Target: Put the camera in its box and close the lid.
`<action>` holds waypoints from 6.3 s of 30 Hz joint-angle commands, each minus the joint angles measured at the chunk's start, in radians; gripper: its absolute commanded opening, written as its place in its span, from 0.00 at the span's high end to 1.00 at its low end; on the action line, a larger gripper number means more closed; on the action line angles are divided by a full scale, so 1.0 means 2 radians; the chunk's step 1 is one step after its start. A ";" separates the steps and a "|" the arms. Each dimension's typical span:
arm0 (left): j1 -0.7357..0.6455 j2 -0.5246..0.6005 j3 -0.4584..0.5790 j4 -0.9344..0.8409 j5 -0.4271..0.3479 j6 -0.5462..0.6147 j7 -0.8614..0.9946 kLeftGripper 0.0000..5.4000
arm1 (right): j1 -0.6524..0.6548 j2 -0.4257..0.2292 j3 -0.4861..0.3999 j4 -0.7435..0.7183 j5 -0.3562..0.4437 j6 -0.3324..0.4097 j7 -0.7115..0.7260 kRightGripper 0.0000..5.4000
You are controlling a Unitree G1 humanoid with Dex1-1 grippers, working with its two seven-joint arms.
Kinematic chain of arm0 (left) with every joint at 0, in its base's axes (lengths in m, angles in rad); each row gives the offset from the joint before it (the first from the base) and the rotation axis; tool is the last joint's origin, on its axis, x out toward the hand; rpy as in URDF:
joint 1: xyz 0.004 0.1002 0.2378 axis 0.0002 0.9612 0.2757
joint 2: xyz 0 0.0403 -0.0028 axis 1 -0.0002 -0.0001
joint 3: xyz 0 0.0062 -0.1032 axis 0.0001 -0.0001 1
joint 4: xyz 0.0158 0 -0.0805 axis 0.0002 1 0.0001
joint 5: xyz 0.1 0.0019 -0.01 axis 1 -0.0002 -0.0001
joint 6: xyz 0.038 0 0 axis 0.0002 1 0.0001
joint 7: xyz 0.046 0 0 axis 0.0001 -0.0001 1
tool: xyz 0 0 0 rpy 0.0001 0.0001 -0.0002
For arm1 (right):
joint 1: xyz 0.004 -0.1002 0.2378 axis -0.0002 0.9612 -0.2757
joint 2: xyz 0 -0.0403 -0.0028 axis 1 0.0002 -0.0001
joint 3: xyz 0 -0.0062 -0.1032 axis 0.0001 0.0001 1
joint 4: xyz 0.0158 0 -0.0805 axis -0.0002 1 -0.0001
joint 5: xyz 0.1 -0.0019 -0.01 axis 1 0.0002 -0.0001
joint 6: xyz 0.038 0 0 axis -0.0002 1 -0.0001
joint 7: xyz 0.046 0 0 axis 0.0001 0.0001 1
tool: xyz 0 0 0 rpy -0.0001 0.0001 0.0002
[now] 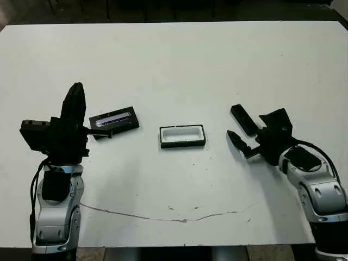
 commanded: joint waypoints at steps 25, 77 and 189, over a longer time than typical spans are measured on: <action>0.002 0.006 0.000 0.002 0.000 0.014 -0.003 1.00 | -0.018 0.037 -0.045 -0.020 0.066 0.153 -0.026 0.89; 0.009 -0.006 -0.019 -0.006 0.019 0.021 0.017 1.00 | -0.380 -0.082 0.191 0.286 -0.046 -0.153 0.567 0.89; -0.144 0.284 0.031 0.062 -0.042 0.139 -0.248 0.76 | -0.100 -0.050 -0.076 0.136 0.078 -0.222 0.283 0.66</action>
